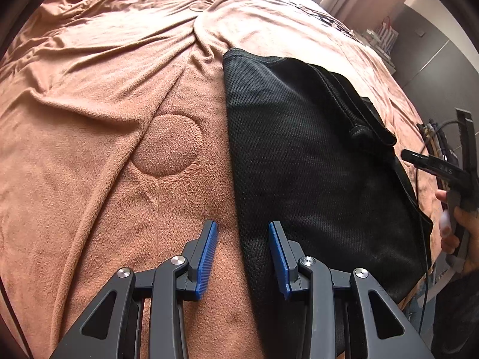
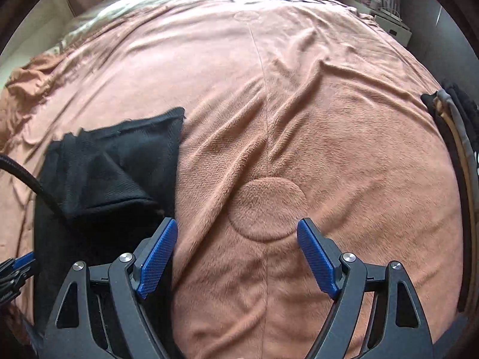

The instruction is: Fold small clothes

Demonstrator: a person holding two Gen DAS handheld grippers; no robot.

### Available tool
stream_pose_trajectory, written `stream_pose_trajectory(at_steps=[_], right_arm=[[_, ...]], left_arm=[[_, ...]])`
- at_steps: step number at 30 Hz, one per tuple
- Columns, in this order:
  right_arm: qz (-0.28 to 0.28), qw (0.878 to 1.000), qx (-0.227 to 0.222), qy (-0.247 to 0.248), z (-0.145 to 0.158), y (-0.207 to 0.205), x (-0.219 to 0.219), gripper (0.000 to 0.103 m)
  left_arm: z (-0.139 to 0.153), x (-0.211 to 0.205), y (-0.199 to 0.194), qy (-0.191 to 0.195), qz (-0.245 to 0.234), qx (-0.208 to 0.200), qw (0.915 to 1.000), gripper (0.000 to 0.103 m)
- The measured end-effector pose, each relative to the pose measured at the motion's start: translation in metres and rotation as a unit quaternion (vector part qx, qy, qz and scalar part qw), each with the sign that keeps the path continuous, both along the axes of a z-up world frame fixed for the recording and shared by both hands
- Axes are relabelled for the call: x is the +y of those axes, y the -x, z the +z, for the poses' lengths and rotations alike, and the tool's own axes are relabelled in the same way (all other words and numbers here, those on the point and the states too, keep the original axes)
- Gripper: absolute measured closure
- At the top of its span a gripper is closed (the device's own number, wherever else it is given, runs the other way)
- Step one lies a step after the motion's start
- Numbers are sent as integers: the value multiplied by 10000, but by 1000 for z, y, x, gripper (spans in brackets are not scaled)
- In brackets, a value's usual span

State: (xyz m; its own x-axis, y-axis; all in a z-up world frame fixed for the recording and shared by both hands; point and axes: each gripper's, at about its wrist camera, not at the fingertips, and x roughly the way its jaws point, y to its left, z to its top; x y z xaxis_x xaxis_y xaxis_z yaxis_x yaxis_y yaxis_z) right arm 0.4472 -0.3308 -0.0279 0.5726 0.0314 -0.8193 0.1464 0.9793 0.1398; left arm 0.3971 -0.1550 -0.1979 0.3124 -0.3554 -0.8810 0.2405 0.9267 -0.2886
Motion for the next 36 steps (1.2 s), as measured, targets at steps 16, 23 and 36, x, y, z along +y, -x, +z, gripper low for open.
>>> stream_pose_trajectory(at_steps=[16,23,36], right_arm=[[1708,9818,9,832,4,-14,80,22],[1197,9883,28,946,5,-54,70,22],[745,9953,-370,505,19,-29,37,22]], left_arm=[[21,9,-11,285,-21,-133,9995,65],[26,21,-13,478,25,-128,9988,65],[21,20,-16,435,64,-123,9990,65]])
